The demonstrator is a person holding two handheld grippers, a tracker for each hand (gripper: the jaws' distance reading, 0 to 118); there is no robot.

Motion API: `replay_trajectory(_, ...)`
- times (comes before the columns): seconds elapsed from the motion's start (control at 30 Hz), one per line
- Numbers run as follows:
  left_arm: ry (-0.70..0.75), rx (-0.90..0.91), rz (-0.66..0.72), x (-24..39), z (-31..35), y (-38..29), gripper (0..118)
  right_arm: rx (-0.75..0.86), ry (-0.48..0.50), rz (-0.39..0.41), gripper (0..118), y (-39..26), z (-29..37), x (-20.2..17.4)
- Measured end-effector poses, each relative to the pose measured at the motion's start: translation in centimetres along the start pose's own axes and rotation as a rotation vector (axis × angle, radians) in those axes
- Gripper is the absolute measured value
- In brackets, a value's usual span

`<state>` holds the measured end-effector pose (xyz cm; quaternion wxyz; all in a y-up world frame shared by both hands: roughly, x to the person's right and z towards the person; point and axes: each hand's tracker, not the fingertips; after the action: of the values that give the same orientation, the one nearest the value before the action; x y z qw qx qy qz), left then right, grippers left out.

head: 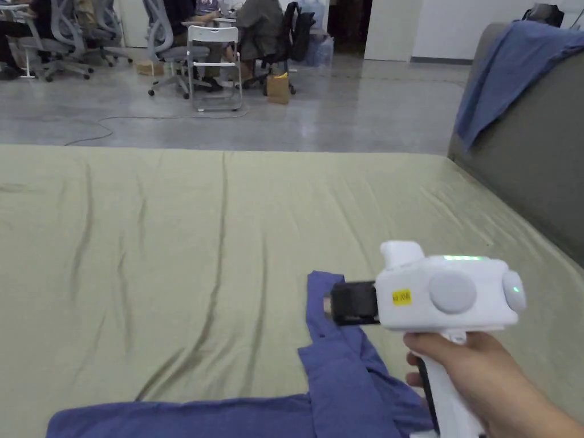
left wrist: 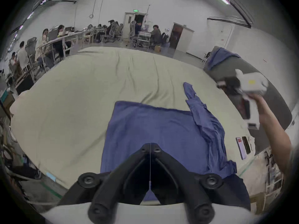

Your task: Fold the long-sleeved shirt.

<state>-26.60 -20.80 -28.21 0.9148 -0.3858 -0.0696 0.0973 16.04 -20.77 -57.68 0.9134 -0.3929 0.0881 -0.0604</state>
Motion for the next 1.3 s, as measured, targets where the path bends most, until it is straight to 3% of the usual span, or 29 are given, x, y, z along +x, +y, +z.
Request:
replay_trajectory(0.13, 0.028, 0.044, 0.021, -1.2, -2.2, 2.3, 0, -0.175, -0.098, -0.118, 115, 7.1, -13.5, 2.2)
replay_trajectory(0.23, 0.045, 0.057, 0.034, -2.5, -3.7, 3.2, 0, -0.269, -0.186, -0.157, 115, 8.0, -20.6, 3.5)
replay_trajectory(0.3, 0.055, 0.045, 0.047, -3.4, -4.6, 3.4, 0, -0.278, -0.216, -0.198, 106, 7.1, -23.2, 4.5)
replay_trajectory(0.33, 0.057, 0.034, 0.054, -3.9, -5.0, 3.3, 0, -0.272, -0.208, -0.208, 97, 6.5, -24.1, 4.7)
replay_trajectory(0.4, 0.063, 0.007, 0.058, -4.5, -5.6, 3.0, 0, -0.299, -0.198, -0.229, 57, 5.8, -25.3, 4.9)
replay_trajectory(0.43, 0.068, 0.0, 0.06, -4.6, -5.7, 2.8, 0, -0.282, -0.256, -0.157, 49, 5.9, -24.3, 4.9)
replay_trajectory(0.5, 0.071, -0.007, 0.065, -4.7, -5.4, 2.2, 0, -0.221, -0.204, -0.131, 0, 6.7, -21.8, 4.3)
replay_trajectory(0.53, 0.066, -0.008, 0.068, -4.7, -5.0, 2.1, 0, -0.18, -0.234, -0.124, 0, 6.9, -19.8, 3.8)
replay_trajectory(0.6, 0.045, -0.002, 0.083, -4.5, -4.2, 1.7, 0, -0.117, -0.149, -0.061, 0, 7.3, -14.4, 2.6)
replay_trajectory(0.73, 0.037, 0.025, 0.089, -3.6, -2.0, 1.2, 0, -0.076, -0.094, 0.082, 0, 4.6, -3.1, -0.4)
replay_trajectory(0.93, 0.024, 0.038, 0.103, -2.3, 1.5, 0.2, 0, -0.209, -0.034, 0.169, 0, -6.8, 7.1, -3.7)
replay_trajectory(1.07, 0.047, 0.027, 0.098, -2.2, 2.5, -0.8, 0, -0.329, -0.034, 0.186, 0, -15.0, 8.5, -5.0)
replay_trajectory(1.23, 0.04, -0.003, 0.12, -1.9, 2.2, -2.0, 0, -0.591, -0.073, 0.139, 0, -23.9, 2.3, -4.8)
replay_trajectory(1.3, 0.04, -0.015, 0.116, -1.6, 2.2, -2.2, 0, -0.506, -0.08, 0.092, 2, -24.2, 1.6, -4.2)
